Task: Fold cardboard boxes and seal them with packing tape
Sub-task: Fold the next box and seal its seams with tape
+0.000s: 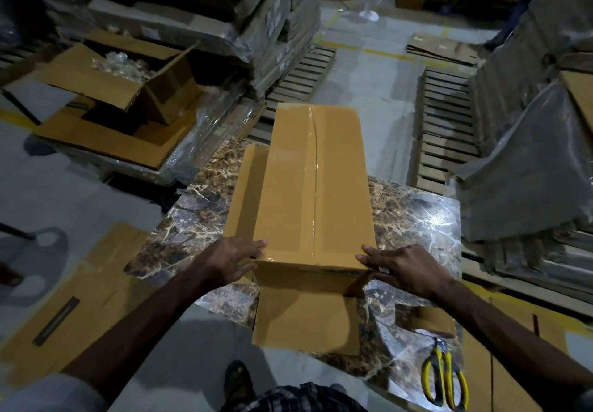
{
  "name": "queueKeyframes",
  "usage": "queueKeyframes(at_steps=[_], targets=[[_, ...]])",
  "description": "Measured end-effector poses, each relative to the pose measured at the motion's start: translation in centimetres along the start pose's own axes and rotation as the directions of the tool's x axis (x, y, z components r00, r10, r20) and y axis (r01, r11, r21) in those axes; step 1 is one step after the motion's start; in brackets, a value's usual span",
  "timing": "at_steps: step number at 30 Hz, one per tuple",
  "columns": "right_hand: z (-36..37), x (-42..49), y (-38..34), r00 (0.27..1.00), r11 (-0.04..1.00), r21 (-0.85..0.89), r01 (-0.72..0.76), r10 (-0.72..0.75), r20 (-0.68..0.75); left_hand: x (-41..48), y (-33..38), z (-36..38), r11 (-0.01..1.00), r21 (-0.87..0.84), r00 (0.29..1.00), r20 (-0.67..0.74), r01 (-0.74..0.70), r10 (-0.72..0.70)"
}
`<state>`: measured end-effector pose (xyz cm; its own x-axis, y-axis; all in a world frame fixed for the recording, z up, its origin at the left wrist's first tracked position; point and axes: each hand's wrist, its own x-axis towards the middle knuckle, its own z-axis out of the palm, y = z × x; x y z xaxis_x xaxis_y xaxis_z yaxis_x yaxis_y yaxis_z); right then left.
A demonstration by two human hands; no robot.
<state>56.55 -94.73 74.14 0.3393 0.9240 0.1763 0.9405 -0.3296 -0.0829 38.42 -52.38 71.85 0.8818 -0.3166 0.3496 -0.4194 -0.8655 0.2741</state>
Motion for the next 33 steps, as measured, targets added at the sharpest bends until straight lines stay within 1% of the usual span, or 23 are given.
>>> queueKeyframes(at_steps=[3, 5, 6, 8, 10, 11, 13, 14, 15, 16, 17, 18, 19, 20, 21, 22, 23, 24, 25, 27, 30, 31, 33], targets=[[0.8, 0.1, -1.1, 0.989, 1.0, -0.004, 0.018, -0.018, -0.149, -0.6, 0.1, 0.4, 0.974, 0.17, 0.987, -0.022, -0.15, 0.156], [1.6, 0.3, -1.5, 0.961, 0.998, -0.039, 0.047, -0.056, -0.271, -0.6, -0.3, 0.6, 0.945, 0.249, 0.975, -0.016, -0.212, 0.223], [1.8, 0.3, -1.6, 0.945, 0.996, -0.063, 0.057, -0.074, -0.319, -0.2, -0.3, 0.6, 0.938, 0.26, 0.971, -0.007, -0.228, 0.238], [2.1, 0.3, -1.7, 0.924, 0.997, -0.069, 0.046, -0.069, -0.377, 0.9, 0.0, 0.6, 0.939, 0.219, 0.963, 0.037, -0.267, 0.266], [2.0, 0.5, -2.1, 0.914, 1.0, -0.009, -0.02, 0.014, -0.404, 2.1, 0.4, 0.6, 0.949, 0.162, 0.963, 0.049, -0.271, 0.267], [1.8, 0.9, -2.4, 0.906, 0.996, 0.04, -0.079, 0.089, -0.413, 2.6, 0.5, 0.7, 0.959, 0.144, 0.97, 0.033, -0.244, 0.242], [0.9, 2.6, -2.8, 0.862, 0.956, 0.156, -0.248, 0.291, -0.414, 3.7, 0.6, 0.7, 0.993, 0.047, 0.993, -0.034, -0.109, 0.11], [0.6, 4.0, -2.9, 0.816, 0.911, 0.213, -0.353, 0.411, -0.406, 4.3, 0.5, 0.6, 0.999, -0.027, 0.996, -0.084, -0.023, 0.021], [0.2, 5.4, -2.8, 0.752, 0.845, 0.265, -0.464, 0.534, -0.387, 5.2, 0.3, 0.4, 0.993, -0.092, 0.987, -0.138, 0.073, -0.085], [0.1, 7.0, -2.3, 0.673, 0.758, 0.317, -0.57, 0.652, -0.35, 6.4, -0.1, 0.1, 0.971, -0.145, 0.961, -0.173, 0.191, -0.215], [0.0, 8.7, -1.6, 0.589, 0.657, 0.37, -0.657, 0.753, -0.292, 7.7, -0.7, -0.1, 0.922, -0.193, 0.914, -0.173, 0.334, -0.367], [0.2, 10.4, -0.6, 0.498, 0.54, 0.427, -0.726, 0.84, -0.216, 9.2, -1.6, -0.3, 0.839, -0.255, 0.843, -0.13, 0.481, -0.523], [0.3, 12.1, 0.5, 0.416, 0.412, 0.492, -0.767, 0.903, -0.107, 10.7, -2.7, -0.3, 0.724, -0.322, 0.751, -0.06, 0.61, -0.658], [0.6, 13.7, 1.9, 0.351, 0.282, 0.555, -0.783, 0.936, 0.021, 12.1, -3.9, -0.3, 0.599, -0.381, 0.656, 0.03, 0.705, -0.754], [0.6, 15.3, 3.0, 0.3, 0.16, 0.601, -0.783, 0.944, 0.14, 13.5, -5.5, -0.1, 0.48, -0.423, 0.574, 0.123, 0.769, -0.81], [0.7, 16.6, 4.1, 0.262, 0.059, 0.622, -0.781, 0.935, 0.24, 14.7, -7.1, 0.2, 0.376, -0.458, 0.509, 0.21, 0.806, -0.835], [0.9, 17.7, 4.9, 0.244, -0.011, 0.626, -0.779, 0.916, 0.32, 15.8, -8.9, 0.6, 0.282, -0.491, 0.462, 0.296, 0.824, -0.836], [1.1, 18.5, 5.4, 0.237, -0.06, 0.628, -0.776, 0.895, 0.379, 16.8, -10.4, 1.0, 0.193, -0.522, 0.426, 0.373, 0.831, -0.824], [1.4, 19.2, 5.7, 0.238, -0.089, 0.635, -0.768, 0.88, 0.411, 17.7, -11.8, 1.6, 0.12, -0.544, 0.402, 0.436, 0.831, -0.805], [2.0, 20.0, 6.0, 0.229, -0.096, 0.637, -0.765, 0.884, 0.408, 18.9, -13.4, 2.7, 0.034, -0.565, 0.381, 0.508, 0.824, -0.773], [2.8, 20.6, 6.2, 0.207, -0.019, 0.559, -0.829, 0.919, 0.336, 19.8, -13.1, 3.7, -0.065, -0.646, 0.385, 0.53, 0.76, -0.756], [2.8, 20.7, 6.1, 0.204, 0.0, 0.539, -0.843, 0.925, 0.319, 19.8, -12.9, 4.1, -0.1, -0.667, 0.382, 0.535, 0.738, -0.753], [2.7, 21.0, 6.0, 0.205, 0.021, 0.516, -0.856, 0.931, 0.303, 19.4, -13.1, 5.0, -0.149, -0.71, 0.402, 0.545, 0.688, -0.736]])
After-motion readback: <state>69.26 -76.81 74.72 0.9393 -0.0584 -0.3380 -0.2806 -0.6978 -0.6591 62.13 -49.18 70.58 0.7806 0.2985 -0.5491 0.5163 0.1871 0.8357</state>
